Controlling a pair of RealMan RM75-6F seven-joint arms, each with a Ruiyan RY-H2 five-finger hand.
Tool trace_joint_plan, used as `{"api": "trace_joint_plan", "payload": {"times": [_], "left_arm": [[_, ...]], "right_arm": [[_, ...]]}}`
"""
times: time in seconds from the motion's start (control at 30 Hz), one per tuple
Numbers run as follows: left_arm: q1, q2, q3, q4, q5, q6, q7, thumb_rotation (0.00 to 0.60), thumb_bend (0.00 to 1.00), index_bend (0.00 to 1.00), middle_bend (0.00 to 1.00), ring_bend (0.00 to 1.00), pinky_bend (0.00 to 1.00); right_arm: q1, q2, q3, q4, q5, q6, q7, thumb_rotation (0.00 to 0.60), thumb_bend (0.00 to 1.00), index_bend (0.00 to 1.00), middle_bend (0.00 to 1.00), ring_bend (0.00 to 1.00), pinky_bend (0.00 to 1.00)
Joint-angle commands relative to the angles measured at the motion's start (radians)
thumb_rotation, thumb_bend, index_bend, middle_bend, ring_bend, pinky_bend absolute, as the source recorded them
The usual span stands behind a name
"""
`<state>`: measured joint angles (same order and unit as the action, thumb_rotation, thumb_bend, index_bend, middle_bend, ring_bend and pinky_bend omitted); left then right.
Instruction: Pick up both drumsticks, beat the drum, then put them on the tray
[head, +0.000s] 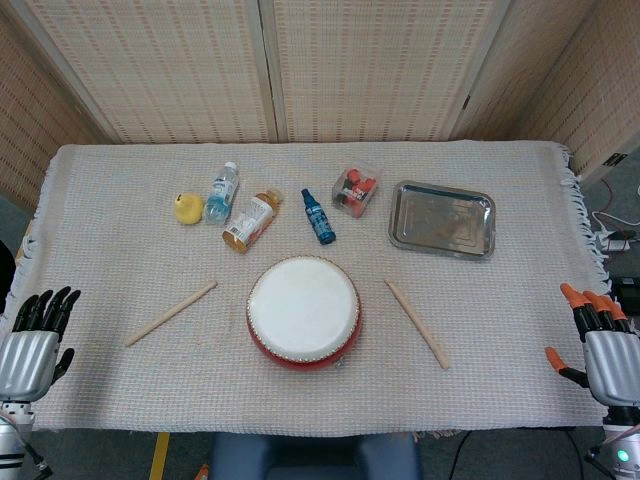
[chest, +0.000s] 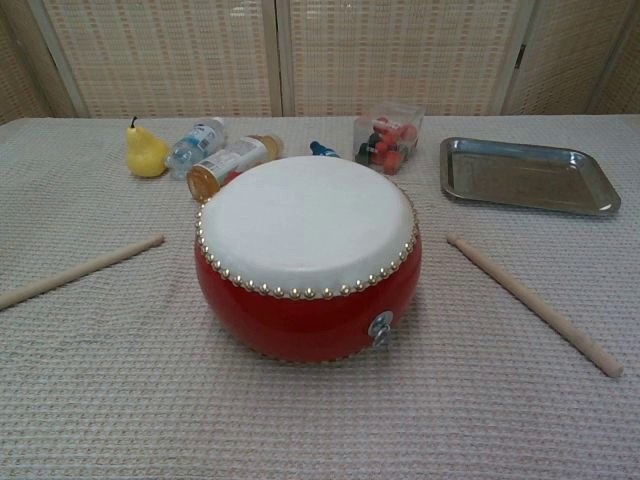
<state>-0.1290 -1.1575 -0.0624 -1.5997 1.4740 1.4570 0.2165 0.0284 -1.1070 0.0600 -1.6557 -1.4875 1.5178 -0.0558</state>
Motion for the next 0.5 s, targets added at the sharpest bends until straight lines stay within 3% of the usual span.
{"api": "trace_joint_plan", "payload": {"times": [0.03, 0.5], "left_arm": [[-0.001, -0.002, 0.0, 0.0, -0.001, 0.0, 0.002, 0.6, 0.28, 0.07, 0.05, 0.03, 0.05], [0.018, -0.005, 0.007, 0.009, 0.018, 0.044, -0.021, 0.6, 0.28, 0.07, 0.05, 0.03, 0.05]], "right_arm": [[0.002, 0.0, -0.001, -0.001, 0.002, -0.006, 0.004, 0.6, 0.25, 0.06, 0.14, 0.0, 0.12], [-0.003, 0.014, -0.024, -0.012, -0.047, 0.0, 0.029, 0.6, 0.25, 0.06, 0.14, 0.0, 0.12]]}}
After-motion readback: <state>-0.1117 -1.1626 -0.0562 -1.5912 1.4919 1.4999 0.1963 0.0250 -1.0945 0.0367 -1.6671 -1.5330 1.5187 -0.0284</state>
